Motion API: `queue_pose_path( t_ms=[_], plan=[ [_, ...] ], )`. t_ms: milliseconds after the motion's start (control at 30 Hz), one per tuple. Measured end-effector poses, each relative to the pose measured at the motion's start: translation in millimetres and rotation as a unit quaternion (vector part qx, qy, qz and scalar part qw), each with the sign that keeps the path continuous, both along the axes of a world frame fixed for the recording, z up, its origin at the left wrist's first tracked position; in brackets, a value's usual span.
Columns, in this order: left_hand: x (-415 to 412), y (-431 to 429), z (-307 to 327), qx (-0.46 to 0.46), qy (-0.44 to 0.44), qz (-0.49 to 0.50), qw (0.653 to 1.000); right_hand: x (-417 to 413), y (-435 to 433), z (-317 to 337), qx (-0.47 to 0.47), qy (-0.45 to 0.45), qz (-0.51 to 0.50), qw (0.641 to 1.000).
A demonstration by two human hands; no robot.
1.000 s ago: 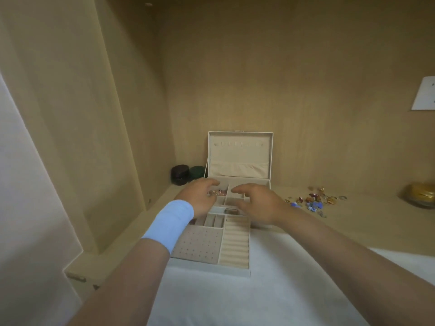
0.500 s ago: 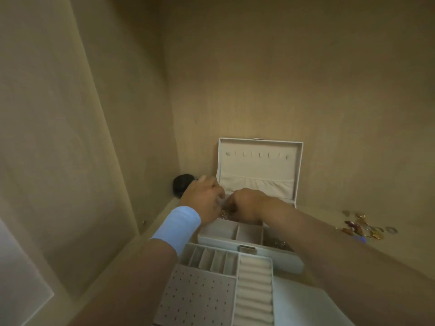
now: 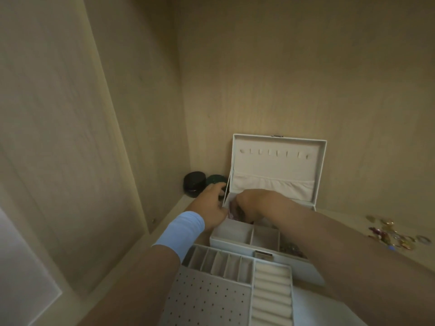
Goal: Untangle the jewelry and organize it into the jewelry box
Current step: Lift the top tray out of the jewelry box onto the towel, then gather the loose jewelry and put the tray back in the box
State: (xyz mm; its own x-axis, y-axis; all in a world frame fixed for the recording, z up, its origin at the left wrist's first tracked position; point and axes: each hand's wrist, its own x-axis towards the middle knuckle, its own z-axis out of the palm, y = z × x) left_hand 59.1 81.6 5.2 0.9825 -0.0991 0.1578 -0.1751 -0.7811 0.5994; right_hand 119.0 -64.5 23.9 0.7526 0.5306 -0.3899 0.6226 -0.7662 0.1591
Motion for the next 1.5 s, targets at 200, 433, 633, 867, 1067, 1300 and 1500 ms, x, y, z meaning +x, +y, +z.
queue_pose_path(
  t_ms=[200,433,633,867,1067,1300,1500],
  plan=[
    [-1,1,14,-0.005,-0.156,0.006,0.988,1,-26,-2,0.242,0.024,-0.056,0.968],
    [1,-26,36,-0.064,-0.034,-0.053,0.996,-15,-53,33,0.549,0.146,-0.135,0.812],
    [6,-29,44,-0.223,0.039,-0.056,0.972,-25,-55,48,0.608,0.169,-0.122,0.766],
    [7,-28,55,-0.292,0.068,-0.012,0.954,-31,-55,39,0.668,0.185,-0.15,0.705],
    [-7,-62,91,-0.272,0.014,-0.008,0.962,-50,-82,64,0.705,0.182,-0.197,0.656],
    [-38,-127,145,-0.313,-0.014,-0.106,0.944,-93,-139,86,0.646,0.155,-0.184,0.724],
    [-65,-186,164,-0.318,-0.021,-0.148,0.936,-123,-207,96,0.649,0.094,-0.221,0.722]
  ],
)
